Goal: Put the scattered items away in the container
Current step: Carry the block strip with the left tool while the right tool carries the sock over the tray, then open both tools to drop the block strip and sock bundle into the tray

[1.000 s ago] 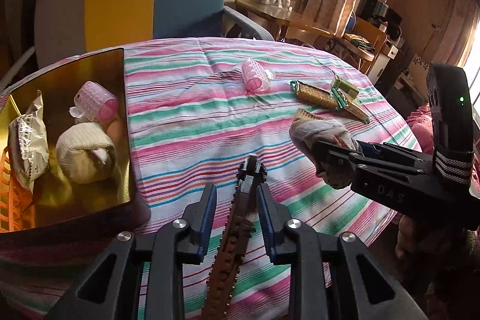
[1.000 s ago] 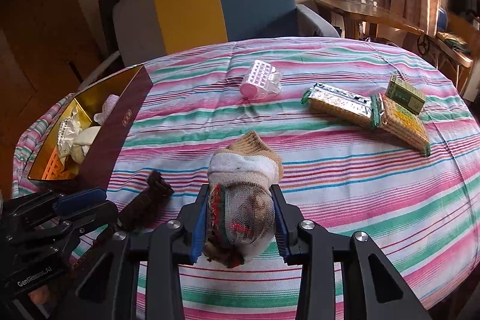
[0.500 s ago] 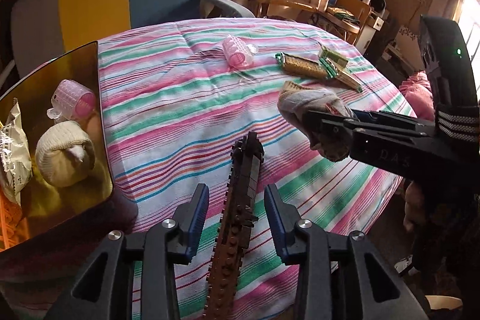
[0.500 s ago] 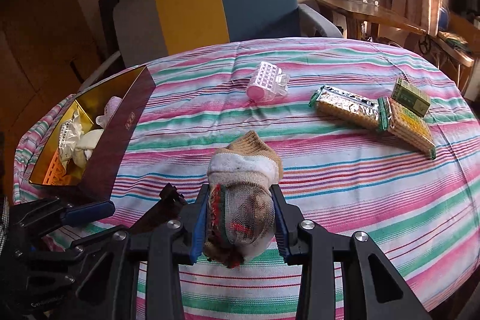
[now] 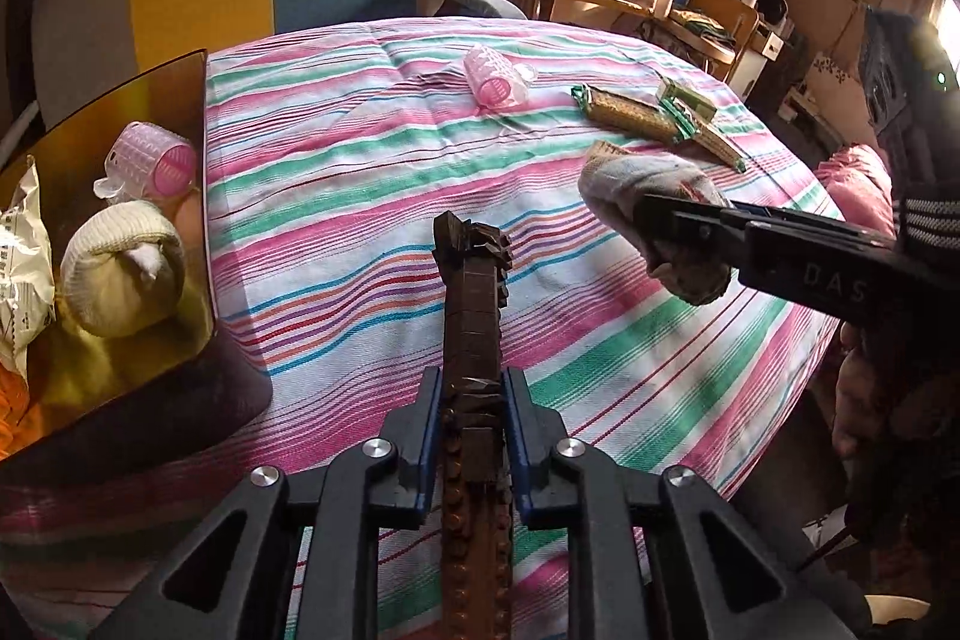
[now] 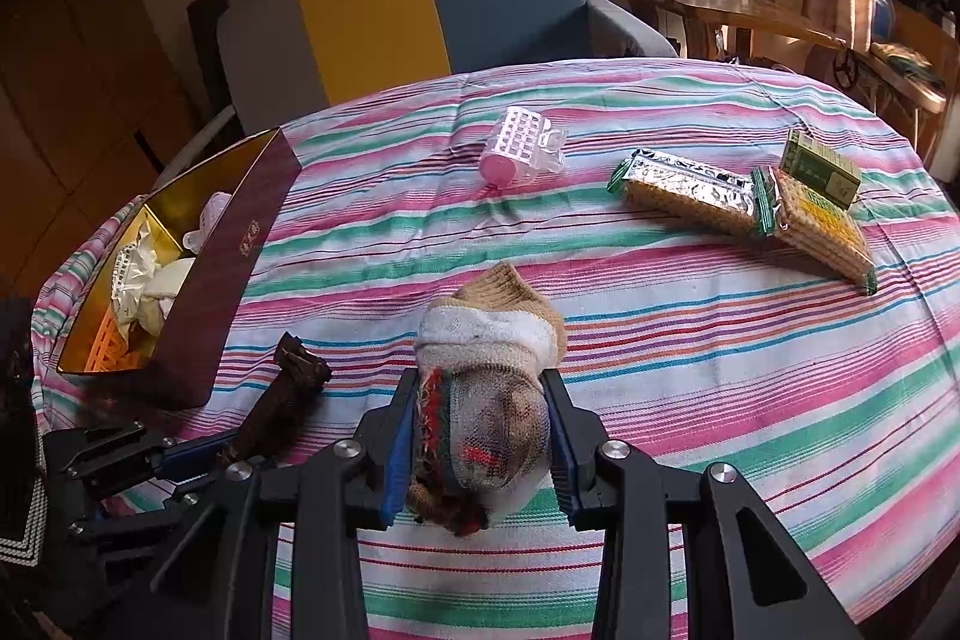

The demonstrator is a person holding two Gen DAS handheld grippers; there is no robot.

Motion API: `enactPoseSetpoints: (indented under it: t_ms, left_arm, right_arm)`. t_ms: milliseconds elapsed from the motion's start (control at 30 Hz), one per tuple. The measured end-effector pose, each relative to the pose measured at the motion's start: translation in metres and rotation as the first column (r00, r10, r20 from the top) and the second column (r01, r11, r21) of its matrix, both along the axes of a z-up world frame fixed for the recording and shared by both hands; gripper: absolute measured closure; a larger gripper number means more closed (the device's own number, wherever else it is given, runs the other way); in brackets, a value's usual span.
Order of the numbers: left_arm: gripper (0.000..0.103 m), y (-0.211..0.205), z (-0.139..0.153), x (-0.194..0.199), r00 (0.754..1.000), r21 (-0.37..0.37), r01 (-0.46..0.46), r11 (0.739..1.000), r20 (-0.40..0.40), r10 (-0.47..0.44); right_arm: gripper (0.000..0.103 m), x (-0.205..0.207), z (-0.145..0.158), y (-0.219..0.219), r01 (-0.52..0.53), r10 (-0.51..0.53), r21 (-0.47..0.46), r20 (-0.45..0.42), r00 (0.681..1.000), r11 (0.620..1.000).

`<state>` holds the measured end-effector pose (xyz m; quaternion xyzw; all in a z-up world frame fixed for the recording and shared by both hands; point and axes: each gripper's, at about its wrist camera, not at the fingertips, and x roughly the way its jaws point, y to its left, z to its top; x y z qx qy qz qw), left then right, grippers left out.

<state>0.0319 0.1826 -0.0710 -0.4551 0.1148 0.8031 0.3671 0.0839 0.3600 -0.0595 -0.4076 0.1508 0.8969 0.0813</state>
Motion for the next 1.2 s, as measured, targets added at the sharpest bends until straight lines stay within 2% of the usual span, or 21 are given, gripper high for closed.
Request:
enactPoseSetpoints:
  t_ms: [267,467,700,867,1000,1133,1200]
  left_arm:
    - [0.084,-0.031,0.035,-0.004,0.996,0.094,-0.08,0.992,-0.03,0.084]
    - [0.084,-0.071,0.062,-0.022,0.978,0.144,-0.186,0.972,-0.066,0.197]
    - [0.084,-0.134,0.079,-0.062,0.923,0.166,-0.353,0.921,-0.1,0.371]
    - [0.084,-0.17,0.078,-0.088,0.88,0.153,-0.443,0.883,-0.111,0.461]
    - [0.084,-0.189,0.07,-0.106,0.853,0.151,-0.497,0.855,-0.096,0.513]
    - [0.084,-0.207,0.062,-0.122,0.824,0.147,-0.546,0.825,-0.082,0.561]
    - [0.084,-0.211,0.058,-0.126,0.82,0.137,-0.555,0.821,-0.078,0.567]
  right_arm:
    - [0.064,-0.01,0.017,-0.02,-0.061,0.061,0.004,-0.041,0.997,0.998]
    - [0.064,-0.035,0.04,-0.049,-0.152,0.152,0.01,-0.09,0.984,0.988]
    - [0.064,-0.085,0.067,-0.106,-0.298,0.301,0.042,-0.141,0.943,0.954]
    - [0.064,-0.125,0.073,-0.147,-0.382,0.386,0.058,-0.144,0.911,0.923]
    - [0.064,-0.161,0.071,-0.17,-0.422,0.427,0.069,-0.121,0.896,0.904]
    - [0.064,-0.195,0.061,-0.186,-0.438,0.442,0.066,-0.077,0.894,0.897]
    - [0.064,-0.209,0.055,-0.192,-0.441,0.445,0.067,-0.054,0.894,0.895]
